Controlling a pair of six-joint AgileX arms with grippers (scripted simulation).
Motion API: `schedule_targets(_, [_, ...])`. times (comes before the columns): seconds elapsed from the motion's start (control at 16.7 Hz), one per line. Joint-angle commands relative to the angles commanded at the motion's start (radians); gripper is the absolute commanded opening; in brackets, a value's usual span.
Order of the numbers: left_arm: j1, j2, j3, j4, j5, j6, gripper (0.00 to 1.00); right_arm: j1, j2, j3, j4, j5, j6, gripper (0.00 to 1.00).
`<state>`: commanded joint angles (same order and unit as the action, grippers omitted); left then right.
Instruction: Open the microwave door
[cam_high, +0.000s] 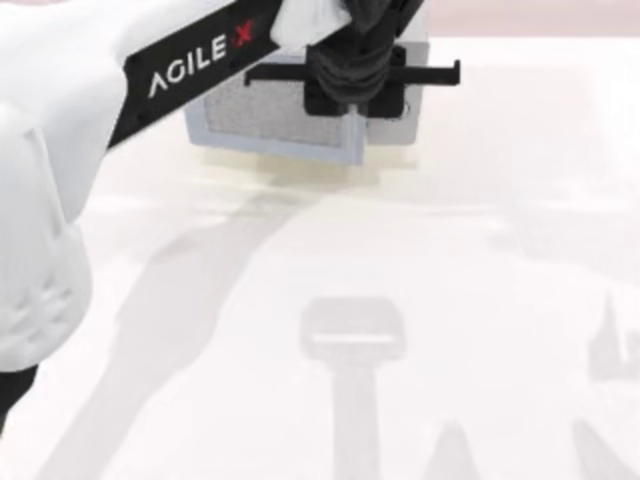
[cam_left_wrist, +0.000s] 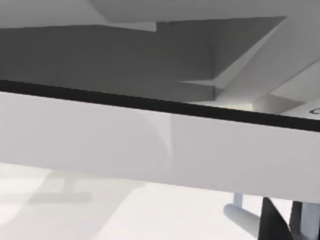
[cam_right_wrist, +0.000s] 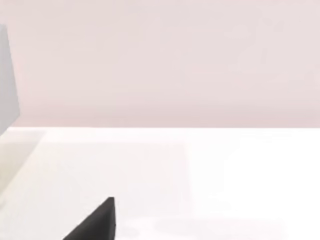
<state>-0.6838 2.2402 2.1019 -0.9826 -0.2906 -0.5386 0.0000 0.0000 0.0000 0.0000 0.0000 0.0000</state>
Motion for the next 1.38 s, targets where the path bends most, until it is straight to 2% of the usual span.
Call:
schedule_targets(0.54, [-0.006,0.000,-0.001,0.003,0.005,-0.002,0.00,0.000,0.000,0.000,0.000,0.000,0.000,1.00])
schedule_targets(1.02, [0.006,-0.095,-0.153,0.083,0.039,0.083,0.00,0.000,0.000,0.000,0.000,0.000,0.000,1.00])
schedule_targets(1.38, [0.006,-0.100,-0.163,0.087,0.041,0.089,0.00,0.000,0.000,0.000,0.000,0.000,0.000,1.00])
